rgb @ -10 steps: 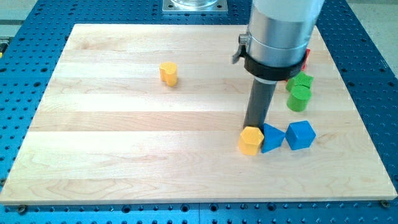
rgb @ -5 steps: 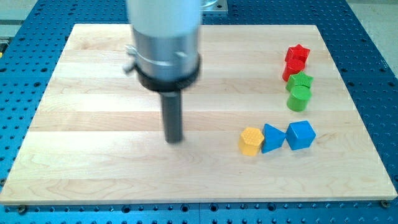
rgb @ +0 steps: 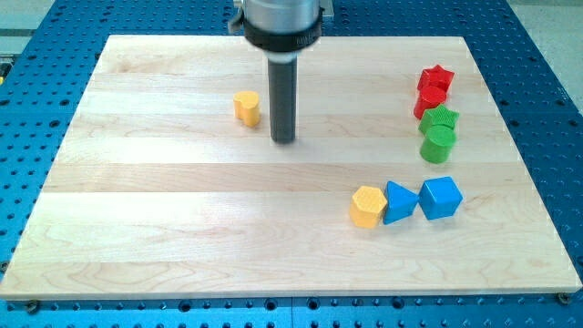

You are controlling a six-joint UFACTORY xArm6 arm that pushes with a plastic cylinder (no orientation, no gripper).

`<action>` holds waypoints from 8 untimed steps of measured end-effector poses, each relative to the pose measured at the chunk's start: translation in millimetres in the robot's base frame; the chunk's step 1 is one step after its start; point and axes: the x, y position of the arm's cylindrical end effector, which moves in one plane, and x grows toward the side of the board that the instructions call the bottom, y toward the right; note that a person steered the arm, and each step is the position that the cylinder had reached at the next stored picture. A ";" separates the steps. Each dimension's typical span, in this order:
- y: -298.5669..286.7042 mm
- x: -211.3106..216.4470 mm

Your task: Keep heart on left side of hexagon

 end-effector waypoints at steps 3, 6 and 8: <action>-24.0 -70.6; -14.6 -45.0; -37.4 -84.0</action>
